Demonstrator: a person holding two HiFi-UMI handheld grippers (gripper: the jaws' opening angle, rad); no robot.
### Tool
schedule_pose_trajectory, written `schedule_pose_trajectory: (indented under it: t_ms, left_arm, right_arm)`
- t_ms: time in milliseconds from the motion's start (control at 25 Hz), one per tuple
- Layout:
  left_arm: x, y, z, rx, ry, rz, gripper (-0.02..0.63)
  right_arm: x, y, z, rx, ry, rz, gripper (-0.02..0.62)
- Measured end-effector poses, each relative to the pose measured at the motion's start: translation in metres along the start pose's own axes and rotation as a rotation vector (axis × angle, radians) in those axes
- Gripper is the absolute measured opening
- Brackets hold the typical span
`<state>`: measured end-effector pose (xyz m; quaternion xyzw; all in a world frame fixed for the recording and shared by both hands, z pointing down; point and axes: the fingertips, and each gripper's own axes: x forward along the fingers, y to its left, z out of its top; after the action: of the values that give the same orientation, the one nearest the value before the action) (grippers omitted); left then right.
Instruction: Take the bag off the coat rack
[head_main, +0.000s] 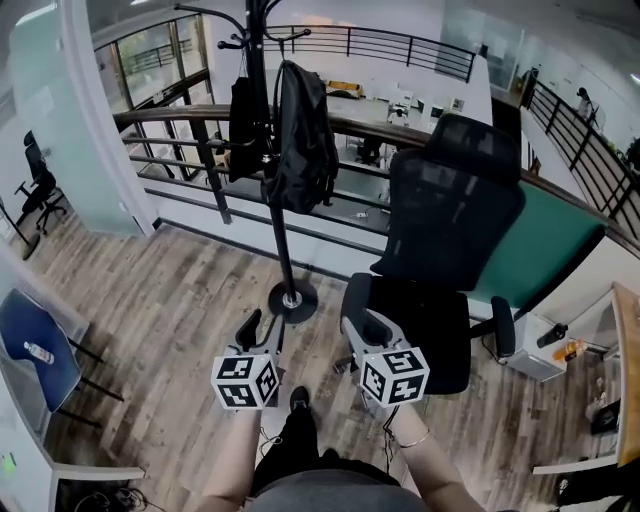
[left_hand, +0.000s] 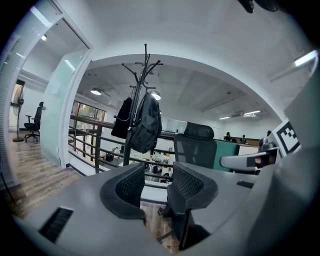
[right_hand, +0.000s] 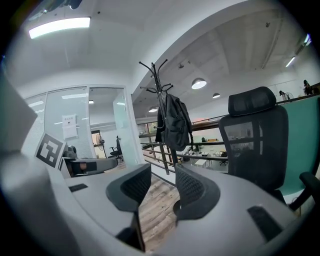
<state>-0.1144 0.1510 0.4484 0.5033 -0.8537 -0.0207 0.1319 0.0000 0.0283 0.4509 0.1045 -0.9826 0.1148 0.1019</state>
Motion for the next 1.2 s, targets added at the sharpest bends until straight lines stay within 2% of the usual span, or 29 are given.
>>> schedule_pose_trajectory:
  t_ms: [240, 680, 960, 1200]
  left_arm:
    - [0.063, 0.035, 0.042, 0.007, -0.033, -0.015, 0.176]
    - [0.162, 0.082, 0.134, 0.054, -0.103, -0.08, 0.201]
    - [0.205, 0.077, 0.187, 0.095, -0.15, -0.114, 0.227]
    - [0.238, 0.063, 0.223, 0.151, -0.177, -0.11, 0.247]
  right_arm:
    - [0.062, -0.02, 0.042, -0.026, -0.027, -0.021, 0.149]
    - [0.164, -0.048, 0.15, -0.107, -0.144, -0.085, 0.184]
    - [0.199, -0.065, 0.212, -0.128, -0.217, -0.095, 0.21]
    - [0.229, -0.07, 0.255, -0.215, -0.236, -0.065, 0.232]
